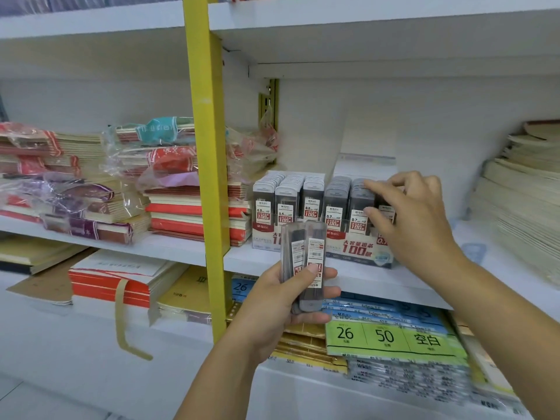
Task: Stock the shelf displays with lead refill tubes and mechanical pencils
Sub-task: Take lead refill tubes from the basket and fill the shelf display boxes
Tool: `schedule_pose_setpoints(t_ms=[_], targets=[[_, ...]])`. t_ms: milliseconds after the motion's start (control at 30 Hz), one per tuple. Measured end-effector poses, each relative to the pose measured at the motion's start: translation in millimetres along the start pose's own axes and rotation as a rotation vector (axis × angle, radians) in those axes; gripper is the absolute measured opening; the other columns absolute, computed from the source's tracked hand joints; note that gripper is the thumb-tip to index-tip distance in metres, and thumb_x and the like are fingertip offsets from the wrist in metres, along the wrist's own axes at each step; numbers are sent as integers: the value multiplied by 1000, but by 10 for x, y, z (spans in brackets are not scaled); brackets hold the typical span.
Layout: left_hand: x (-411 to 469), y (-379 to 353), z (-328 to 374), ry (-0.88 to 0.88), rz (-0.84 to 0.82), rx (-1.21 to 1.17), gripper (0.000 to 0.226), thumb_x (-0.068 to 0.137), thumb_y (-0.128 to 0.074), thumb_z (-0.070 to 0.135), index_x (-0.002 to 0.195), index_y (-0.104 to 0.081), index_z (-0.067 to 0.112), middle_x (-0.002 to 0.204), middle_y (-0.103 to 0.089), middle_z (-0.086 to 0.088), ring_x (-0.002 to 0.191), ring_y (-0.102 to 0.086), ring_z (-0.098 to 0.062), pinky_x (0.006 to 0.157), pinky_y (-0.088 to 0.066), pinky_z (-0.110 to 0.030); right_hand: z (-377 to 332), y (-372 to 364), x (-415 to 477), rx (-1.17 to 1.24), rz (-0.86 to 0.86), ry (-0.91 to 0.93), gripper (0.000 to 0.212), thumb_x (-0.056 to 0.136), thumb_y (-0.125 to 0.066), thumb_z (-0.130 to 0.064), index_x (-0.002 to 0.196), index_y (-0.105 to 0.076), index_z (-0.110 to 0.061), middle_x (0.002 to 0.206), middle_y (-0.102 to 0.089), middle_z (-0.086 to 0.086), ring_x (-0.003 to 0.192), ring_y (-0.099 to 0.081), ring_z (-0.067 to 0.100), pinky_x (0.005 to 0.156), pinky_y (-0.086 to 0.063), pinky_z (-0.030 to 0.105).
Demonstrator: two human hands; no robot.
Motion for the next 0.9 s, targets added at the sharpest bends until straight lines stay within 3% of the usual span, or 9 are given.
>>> schedule_pose_setpoints(t_ms=[100, 200, 267, 333, 533, 633, 700, 800, 900], targets=[[-35, -37, 2, 9, -17, 36, 44, 87, -64, 42, 127, -60, 25, 116, -75, -1, 104, -73, -20, 62, -59, -24, -134, 61, -221, 269, 52, 12, 35, 93, -58, -25, 128, -59, -28, 100, -50, -15, 92, -38, 1, 85, -35, 15], [-63, -101, -19, 24, -51, 58, 32, 88, -65, 45, 118, -68, 32, 117, -75, -2, 103, -73, -21, 61, -58, -22, -264, -47, -478, 741, -228, -155, 33, 92, -58, -34, 122, -55, -48, 98, -61, -22, 89, -57, -5, 73, -46, 10], [-82, -151, -38, 42, -64, 63, 26, 88, -66, 46, 111, -72, 35, 117, -75, -2, 104, -73, -22, 61, -58, -22, -342, -133, -622, 933, -390, -243, 36, 92, -61, -28, 121, -55, -49, 100, -70, -15, 86, -65, -2, 71, -51, 15], [-93, -182, -71, 61, -75, 45, 29, 87, -68, 45, 113, -71, 32, 118, -74, -4, 105, -72, -24, 63, -59, -24, -358, -149, -681, 1044, -403, -288, 35, 92, -63, -17, 116, -60, -43, 92, -74, -8, 73, -69, 4, 62, -53, 16], [-99, -93, -131, 75, -92, -45, 37, 93, -66, 10, 127, -52, 12, 119, -72, -13, 110, -70, -30, 69, -62, -29, -153, -142, -715, 1065, -258, -462, 23, 90, -64, -10, 106, -59, -26, 82, -76, -3, 61, -68, 7, 55, -51, 17], [-90, -1, -89, 14, 50, -52, 41, 86, -72, 18, 121, -52, 14, 114, -75, -9, 102, -73, -29, 59, -60, -25, -98, -121, -742, 1081, -286, -495, 25, 88, -65, -4, 100, -54, -23, 88, -75, -3, 65, -71, 16, 60, -58, 26], [-84, 69, -54, -30, 185, -4, 36, 85, -73, 26, 116, -55, 18, 106, -77, -6, 94, -76, -24, 52, -57, -22, -86, -120, -766, 1034, -417, -433, 34, 85, -67, -1, 100, -57, -30, 91, -72, -5, 75, -72, 18, 67, -60, 32], [-68, 138, -19, -100, 313, 182, 14, 93, -68, 28, 105, -61, 27, 93, -79, -1, 80, -76, -14, 50, -50, -19, -155, -160, -840, 888, -654, -291, 35, 80, -74, -8, 91, -67, -40, 87, -70, -8, 84, -69, 12, 73, -58, 29], [-44, 114, 5, -150, 328, 258, 8, 93, -68, 28, 101, -65, 30, 85, -78, -1, 71, -72, -9, 47, -47, -19, -211, -170, -843, 881, -603, -291, 24, 78, -78, -16, 84, -68, -38, 83, -70, -10, 82, -68, 11, 73, -58, 30]])
Point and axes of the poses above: each hand's wrist, its own x-axis towards the middle knuckle, its own y-axis out of the back of the hand, z = x × y, the point moved 4 cm from there along x, towards the middle knuckle
